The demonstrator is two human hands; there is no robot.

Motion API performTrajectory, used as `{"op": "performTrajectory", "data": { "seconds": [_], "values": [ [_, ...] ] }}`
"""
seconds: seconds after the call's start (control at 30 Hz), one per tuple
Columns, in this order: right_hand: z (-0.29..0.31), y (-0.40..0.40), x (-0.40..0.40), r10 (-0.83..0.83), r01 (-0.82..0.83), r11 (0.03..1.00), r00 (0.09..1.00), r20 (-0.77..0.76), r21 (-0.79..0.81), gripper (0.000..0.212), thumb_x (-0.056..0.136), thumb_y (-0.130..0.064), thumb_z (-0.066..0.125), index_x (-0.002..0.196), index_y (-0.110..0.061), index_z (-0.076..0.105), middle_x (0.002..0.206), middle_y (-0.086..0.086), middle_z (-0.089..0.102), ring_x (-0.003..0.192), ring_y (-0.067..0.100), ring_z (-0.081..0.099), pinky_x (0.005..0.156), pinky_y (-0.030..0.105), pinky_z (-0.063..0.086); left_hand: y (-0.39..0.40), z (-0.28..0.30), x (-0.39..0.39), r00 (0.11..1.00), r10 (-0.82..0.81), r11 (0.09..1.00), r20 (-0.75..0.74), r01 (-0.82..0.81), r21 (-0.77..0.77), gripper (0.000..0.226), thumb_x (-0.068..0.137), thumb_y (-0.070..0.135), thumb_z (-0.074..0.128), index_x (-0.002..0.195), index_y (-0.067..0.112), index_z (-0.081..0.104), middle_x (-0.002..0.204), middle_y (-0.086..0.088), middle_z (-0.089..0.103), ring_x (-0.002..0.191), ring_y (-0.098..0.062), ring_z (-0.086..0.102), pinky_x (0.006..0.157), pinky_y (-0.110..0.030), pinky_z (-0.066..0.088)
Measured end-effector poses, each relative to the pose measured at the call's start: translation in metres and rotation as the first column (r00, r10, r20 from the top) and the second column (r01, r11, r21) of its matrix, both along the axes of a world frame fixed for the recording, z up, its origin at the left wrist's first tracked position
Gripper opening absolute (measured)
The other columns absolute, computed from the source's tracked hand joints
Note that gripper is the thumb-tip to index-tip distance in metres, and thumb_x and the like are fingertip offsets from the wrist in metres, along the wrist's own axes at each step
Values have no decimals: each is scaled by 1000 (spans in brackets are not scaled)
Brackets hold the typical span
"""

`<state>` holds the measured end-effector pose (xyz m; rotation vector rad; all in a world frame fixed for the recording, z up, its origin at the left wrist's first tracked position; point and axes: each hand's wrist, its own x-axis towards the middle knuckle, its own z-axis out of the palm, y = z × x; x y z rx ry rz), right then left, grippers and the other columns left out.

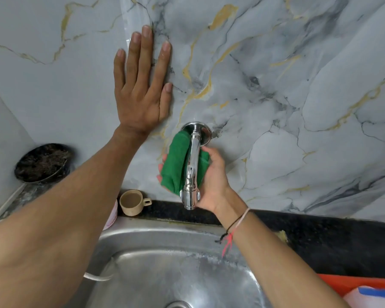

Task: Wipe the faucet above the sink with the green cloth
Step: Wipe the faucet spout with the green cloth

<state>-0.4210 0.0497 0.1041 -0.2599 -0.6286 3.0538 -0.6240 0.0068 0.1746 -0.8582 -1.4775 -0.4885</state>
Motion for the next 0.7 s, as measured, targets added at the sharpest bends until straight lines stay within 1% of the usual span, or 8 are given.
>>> {"op": "performTrajectory", "data": {
  "seconds": [0.13, 0.23, 0.33, 0.47, 0.53, 0.6, 0.67, 0.7],
  "values": [
    [-24, -12, 21, 54, -46, 989, 997, -48, 142, 63, 84, -54, 53, 114, -2, 71, 102, 22, 76, 95, 37, 73, 96, 52, 57, 1, -2, -2, 1000, -3, 1000, -4, 3, 5, 65, 101, 37, 28, 163, 22, 18, 159, -23, 44, 152, -36, 32, 125, -53, 29],
    [-37, -18, 41, 48, -39, 982, 998, -43, 185, 75, 74, -51, 70, 132, -3, 63, 116, 25, 73, 108, 43, 70, 95, 61, 57, 3, -4, -5, 1000, -3, 1000, -12, 3, 10, 66, 100, 38, 28, 164, 23, 17, 159, -23, 43, 153, -35, 29, 128, -51, 25],
    [-48, -25, 71, -8, -7, 975, 998, 63, 223, 99, 68, -63, 77, 147, -10, 49, 134, 23, 65, 118, 42, 65, 88, 59, 58, 4, -4, -8, 1000, -5, 1000, 6, 4, 6, 66, 101, 37, 28, 164, 24, 16, 160, -23, 40, 154, -35, 27, 132, -45, 13],
    [-43, -34, 112, -365, 266, 893, 900, 238, 363, 91, 57, -56, 92, 136, -21, 64, 133, 13, 71, 116, 32, 72, 85, 49, 63, 3, -4, -5, 1000, 12, 1000, 20, -12, 10, 65, 101, 38, 27, 164, 24, 17, 160, -23, 42, 154, -35, 29, 130, -49, 21],
    [-30, -40, 117, -654, 454, 671, 735, 178, 586, 68, 64, -56, 87, 127, -45, 63, 131, -8, 71, 112, 3, 71, 88, 35, 59, 2, -3, -3, 1000, 11, 1000, 20, -11, 5, 65, 101, 37, 26, 164, 23, 18, 160, -23, 43, 153, -35, 31, 128, -51, 25],
    [-8, -45, 106, -797, 476, 176, 582, -159, 861, 44, 81, -57, 75, 122, -55, 58, 130, -21, 67, 113, -13, 62, 95, 20, 51, 1, -2, -2, 1000, 15, 1000, 21, -15, -1, 65, 101, 37, 27, 164, 22, 17, 160, -23, 43, 153, -36, 33, 127, -52, 26],
    [3, -51, 87, -610, 307, -427, 597, -521, 851, 50, 94, -41, 61, 143, -33, 53, 152, -2, 52, 143, 8, 44, 118, 22, 35, 0, -3, 0, 999, 32, 999, 11, -32, -12, 66, 100, 37, 28, 164, 22, 18, 160, -23, 43, 153, -36, 31, 127, -52, 26],
    [6, -55, 77, -490, 177, -632, 663, -566, 755, 58, 95, -37, 58, 150, -26, 46, 163, 8, 36, 153, 20, 29, 126, 28, 25, 0, -3, 0, 999, 43, 999, 6, -43, -11, 66, 100, 37, 28, 164, 21, 18, 160, -23, 42, 154, -35, 30, 128, -51, 25]
  ]
}}
